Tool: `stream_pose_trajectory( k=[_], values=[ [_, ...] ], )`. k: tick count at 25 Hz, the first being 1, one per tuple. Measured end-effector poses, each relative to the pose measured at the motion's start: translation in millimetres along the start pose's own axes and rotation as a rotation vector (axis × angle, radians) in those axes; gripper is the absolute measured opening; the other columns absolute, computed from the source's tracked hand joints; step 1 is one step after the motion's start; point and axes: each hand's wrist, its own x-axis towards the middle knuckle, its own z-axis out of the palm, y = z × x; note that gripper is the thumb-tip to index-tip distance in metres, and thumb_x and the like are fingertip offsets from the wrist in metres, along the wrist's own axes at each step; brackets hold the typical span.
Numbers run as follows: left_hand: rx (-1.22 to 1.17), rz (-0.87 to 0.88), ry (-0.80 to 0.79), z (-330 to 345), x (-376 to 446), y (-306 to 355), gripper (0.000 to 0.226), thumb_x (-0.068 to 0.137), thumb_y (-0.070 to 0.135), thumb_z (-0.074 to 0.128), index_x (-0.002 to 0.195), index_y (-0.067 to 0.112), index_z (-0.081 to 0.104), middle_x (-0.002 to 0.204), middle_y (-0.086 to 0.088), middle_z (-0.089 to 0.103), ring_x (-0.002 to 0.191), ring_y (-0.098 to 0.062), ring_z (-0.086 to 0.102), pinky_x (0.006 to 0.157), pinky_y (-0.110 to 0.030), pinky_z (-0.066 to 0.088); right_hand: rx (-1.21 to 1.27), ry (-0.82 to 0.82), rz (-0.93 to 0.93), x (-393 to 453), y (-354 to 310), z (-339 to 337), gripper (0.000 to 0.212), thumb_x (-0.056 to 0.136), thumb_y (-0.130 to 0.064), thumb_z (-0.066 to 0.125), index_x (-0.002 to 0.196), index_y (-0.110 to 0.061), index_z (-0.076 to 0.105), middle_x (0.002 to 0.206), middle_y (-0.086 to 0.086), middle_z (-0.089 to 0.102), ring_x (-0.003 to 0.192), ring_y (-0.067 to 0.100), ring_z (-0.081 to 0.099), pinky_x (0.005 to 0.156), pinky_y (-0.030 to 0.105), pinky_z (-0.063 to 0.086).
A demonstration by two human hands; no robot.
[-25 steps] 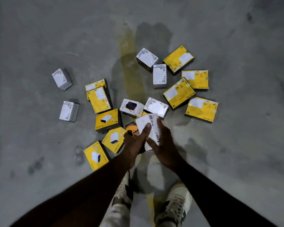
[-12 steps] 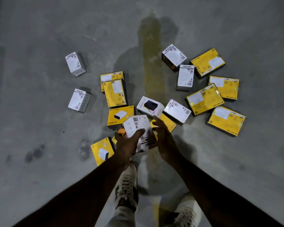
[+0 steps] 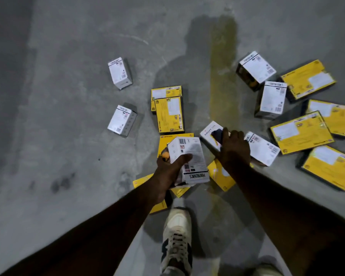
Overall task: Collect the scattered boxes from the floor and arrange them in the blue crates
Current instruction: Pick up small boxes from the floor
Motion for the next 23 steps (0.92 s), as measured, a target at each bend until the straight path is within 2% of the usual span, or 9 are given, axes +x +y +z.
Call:
stream_pose_trajectory(
  k=[4, 6, 8, 10, 13, 15, 17, 19, 23],
  values=[
    [-0.089, -0.044, 0.055, -18.3, -29.2, 15.5, 0.092, 0.056, 0.051, 0.088, 0.136, 0.027, 0.048, 0.119, -0.003, 0.071, 0.094, -0.021, 0.074, 0.056, -0.028, 0.058, 0.538, 0.058, 0.245, -43.6, -17.5, -63.7, 0.085, 0.069, -0.052, 0.064, 0.143, -0.016, 0.044, 0.110, 0.014, 0.062, 0.102, 0.039, 0.055, 0.082, 0.039, 0.044],
    [-0.106, -0.043, 0.046, -23.1, -59.8, 32.7, 0.107, 0.045, 0.054, 0.090, 0.138, 0.027, 0.045, 0.119, -0.003, 0.071, 0.095, -0.023, 0.075, 0.062, -0.033, 0.060, 1.071, 0.069, 0.332, -61.5, -30.5, -131.8, 0.079, 0.074, -0.037, 0.067, 0.146, -0.017, 0.042, 0.128, -0.001, 0.062, 0.118, 0.024, 0.056, 0.090, 0.020, 0.043],
    [-0.184, 0.002, 0.044, -26.6, -97.2, 57.0, 0.100, 0.052, 0.048, 0.093, 0.137, 0.023, 0.046, 0.119, -0.005, 0.071, 0.095, -0.025, 0.074, 0.064, -0.037, 0.061, 1.370, 0.081, 0.320, -86.1, -48.4, -209.3, 0.064, 0.084, -0.009, 0.069, 0.143, -0.013, 0.045, 0.124, -0.010, 0.057, 0.114, -0.005, 0.057, 0.080, -0.001, 0.041],
    [-0.222, 0.092, 0.073, -31.5, -136.6, 86.9, 0.096, 0.054, 0.050, 0.094, 0.135, 0.023, 0.049, 0.122, -0.006, 0.070, 0.100, -0.025, 0.073, 0.074, -0.045, 0.061, 1.383, 0.105, 0.229, -121.8, -73.0, -283.6, 0.059, 0.088, -0.004, 0.066, 0.142, -0.014, 0.045, 0.123, -0.008, 0.053, 0.108, -0.014, 0.054, 0.076, -0.005, 0.038],
    [-0.175, 0.282, 0.067, -44.0, -218.5, 137.7, 0.090, 0.055, 0.069, 0.085, 0.131, 0.033, 0.053, 0.126, 0.005, 0.069, 0.111, -0.017, 0.069, 0.097, -0.047, 0.054, 1.242, 0.070, 0.007, -165.0, -97.1, -376.1, 0.074, 0.082, -0.020, 0.065, 0.150, -0.024, 0.037, 0.136, -0.004, 0.050, 0.119, 0.013, 0.044, 0.089, -0.003, 0.031],
    [-0.194, 0.354, 0.023, -57.2, -285.3, 169.1, 0.074, 0.067, 0.067, 0.077, 0.129, 0.034, 0.054, 0.125, 0.008, 0.068, 0.111, -0.014, 0.068, 0.094, -0.041, 0.055, 1.237, 0.047, -0.014, -174.2, -101.2, -432.1, 0.077, 0.083, -0.020, 0.069, 0.151, -0.031, 0.033, 0.139, -0.004, 0.048, 0.124, 0.010, 0.041, 0.092, -0.003, 0.030],
    [-0.284, 0.391, 0.016, -78.1, -345.6, 191.5, 0.063, 0.078, 0.051, 0.076, 0.132, 0.026, 0.054, 0.123, 0.002, 0.071, 0.107, -0.018, 0.071, 0.080, -0.034, 0.060, 1.280, 0.029, -0.045, -180.9, -106.5, -489.5, 0.079, 0.083, -0.026, 0.073, 0.150, -0.039, 0.033, 0.140, -0.003, 0.045, 0.123, -0.004, 0.042, 0.096, 0.006, 0.038],
    [-0.353, 0.425, -0.012, -100.6, -410.4, 208.7, 0.058, 0.081, 0.037, 0.076, 0.131, 0.013, 0.060, 0.118, -0.008, 0.073, 0.103, -0.024, 0.072, 0.070, -0.029, 0.059, 1.367, -0.023, -0.104, -196.1, -116.7, -544.1, 0.083, 0.076, -0.045, 0.078, 0.146, -0.048, 0.034, 0.141, -0.005, 0.043, 0.127, -0.003, 0.044, 0.097, 0.036, 0.052],
    [-0.472, 0.515, -0.002, -134.4, -527.6, 227.7, 0.054, 0.076, 0.034, 0.075, 0.124, 0.012, 0.066, 0.116, -0.014, 0.073, 0.105, -0.034, 0.070, 0.086, -0.043, 0.055, 1.409, -0.081, -0.223, -239.9, -149.5, -633.7, 0.095, 0.063, -0.057, 0.086, 0.143, -0.052, 0.035, 0.144, -0.009, 0.043, 0.132, 0.016, 0.049, 0.094, 0.056, 0.052]
  ],
)
